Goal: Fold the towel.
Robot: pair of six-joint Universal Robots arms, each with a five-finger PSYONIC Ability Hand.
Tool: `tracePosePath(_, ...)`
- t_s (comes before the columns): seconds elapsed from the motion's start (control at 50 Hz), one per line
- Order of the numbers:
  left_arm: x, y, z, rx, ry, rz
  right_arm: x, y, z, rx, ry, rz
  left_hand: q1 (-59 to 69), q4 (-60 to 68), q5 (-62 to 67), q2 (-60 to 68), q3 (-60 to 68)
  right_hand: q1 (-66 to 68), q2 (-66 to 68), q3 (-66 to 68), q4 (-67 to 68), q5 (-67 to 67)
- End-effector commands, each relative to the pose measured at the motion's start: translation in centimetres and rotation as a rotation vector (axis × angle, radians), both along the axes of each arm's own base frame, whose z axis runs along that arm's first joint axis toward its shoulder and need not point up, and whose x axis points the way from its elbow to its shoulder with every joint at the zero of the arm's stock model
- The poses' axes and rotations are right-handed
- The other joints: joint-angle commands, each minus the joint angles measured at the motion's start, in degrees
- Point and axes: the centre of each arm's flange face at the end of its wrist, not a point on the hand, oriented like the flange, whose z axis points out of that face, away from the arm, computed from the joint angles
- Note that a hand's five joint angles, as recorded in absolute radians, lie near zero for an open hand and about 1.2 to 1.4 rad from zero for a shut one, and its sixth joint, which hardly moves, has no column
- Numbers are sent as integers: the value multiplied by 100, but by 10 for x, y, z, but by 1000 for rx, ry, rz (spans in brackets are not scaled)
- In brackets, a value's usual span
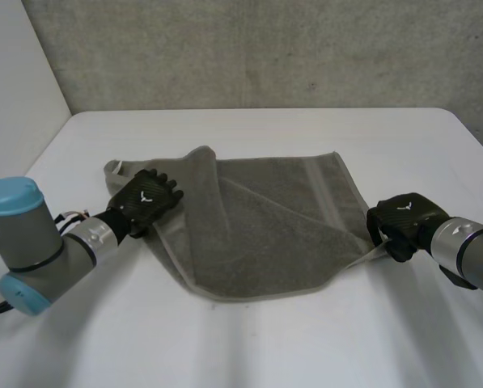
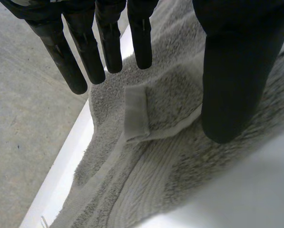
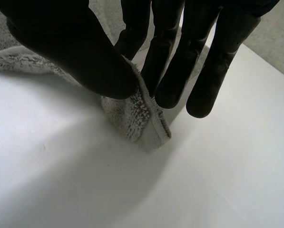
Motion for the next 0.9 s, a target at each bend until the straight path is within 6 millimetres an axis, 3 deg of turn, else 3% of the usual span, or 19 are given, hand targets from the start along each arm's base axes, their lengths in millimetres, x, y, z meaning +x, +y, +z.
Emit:
tracePosePath(0.02, -4, -22, -15, -41, -19, -7, 0, -1, -10, 14, 5, 0, 638, 630, 629, 636, 633, 17, 1047, 1040, 1028, 1062)
tracePosePath(0.2, -8, -31, -28, -37, -21, -14, 0, -2, -16, 23, 15, 0, 1143, 1135, 1134, 1141, 1137, 17, 1047, 1040, 1028, 1062)
tracePosePath(0.4, -14, -31, -18, -63, -4, -54, 0, -3, -22, 33, 21, 1, 2235, 2228, 2227, 2234, 2230, 17, 1047, 1040, 1028, 1062)
tracePosePath(0.82, -28, -20, -3, -85, -1, -96, 0, -5, -29, 50, 27, 2, 2370, 2362, 2362, 2369, 2365, 17, 1047, 1040, 1028, 1062)
tracePosePath(0.86, -28, -19, -4, -83, -2, -100, 0, -5, -29, 51, 27, 2, 3026, 3019, 3018, 3025, 3021, 17, 1047, 1040, 1028, 1062)
tracePosePath(0.88, -28, -19, -4, -83, -2, -98, 0, -5, -29, 50, 27, 2, 4126, 4118, 4117, 4124, 4121, 17, 1047, 1040, 1028, 1062)
tracePosePath(0.9, -28, -19, -4, -83, -2, -98, 0, -5, -29, 50, 27, 2, 4137, 4129, 4128, 4135, 4132, 17, 1047, 1040, 1028, 1062)
